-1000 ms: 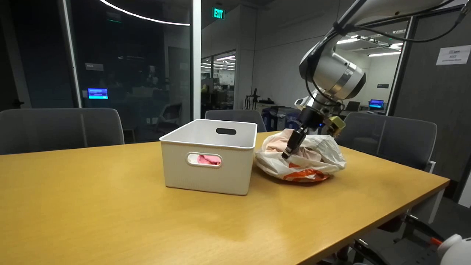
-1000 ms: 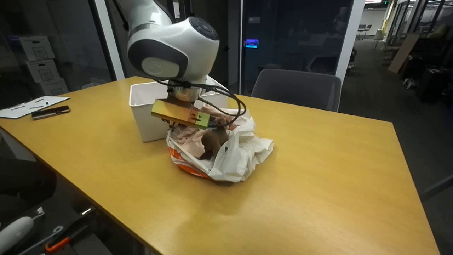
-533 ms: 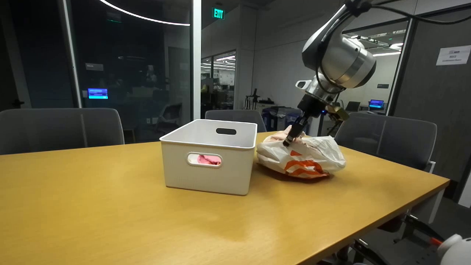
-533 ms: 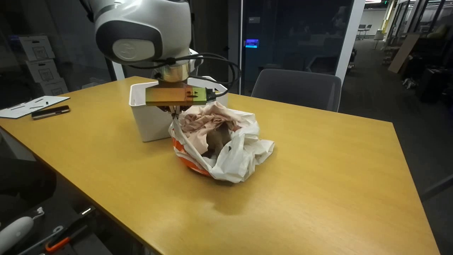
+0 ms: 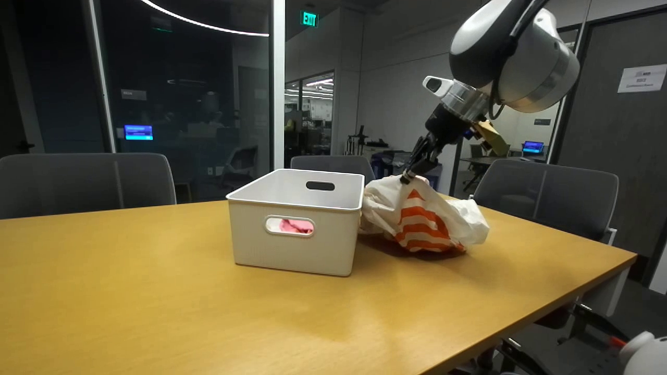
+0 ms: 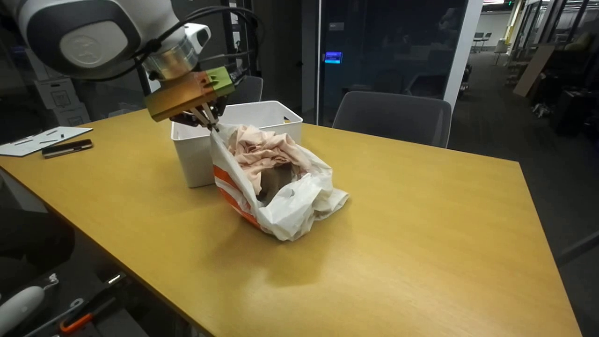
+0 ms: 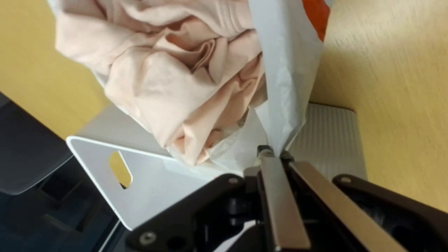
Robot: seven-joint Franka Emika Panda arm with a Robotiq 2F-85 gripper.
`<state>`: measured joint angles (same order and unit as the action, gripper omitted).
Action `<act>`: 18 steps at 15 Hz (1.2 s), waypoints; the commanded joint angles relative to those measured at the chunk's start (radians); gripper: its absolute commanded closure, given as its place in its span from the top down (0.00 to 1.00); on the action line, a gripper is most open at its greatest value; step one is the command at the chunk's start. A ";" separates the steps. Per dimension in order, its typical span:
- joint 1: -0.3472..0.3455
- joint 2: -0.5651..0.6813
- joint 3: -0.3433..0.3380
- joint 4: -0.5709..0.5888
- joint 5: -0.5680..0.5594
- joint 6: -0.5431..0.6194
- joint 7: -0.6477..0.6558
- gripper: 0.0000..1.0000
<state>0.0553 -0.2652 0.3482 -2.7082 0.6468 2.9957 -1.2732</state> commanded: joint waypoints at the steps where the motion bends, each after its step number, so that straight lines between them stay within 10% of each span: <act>1: -0.057 -0.040 0.093 -0.065 -0.066 0.146 0.072 0.03; 4: -0.118 0.014 0.151 -0.051 -0.063 0.086 0.110 0.03; 9: -0.064 0.051 -0.020 0.022 0.055 -0.260 -0.014 0.02; 10: 0.062 0.058 -0.175 0.032 0.028 -0.328 -0.007 0.03; 16: 0.049 0.072 -0.331 0.119 0.052 -0.747 -0.052 0.02; 18: 0.040 0.071 -0.348 0.131 0.045 -0.789 -0.037 0.28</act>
<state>0.0972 -0.2093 0.0320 -2.6192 0.6929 2.2849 -1.3185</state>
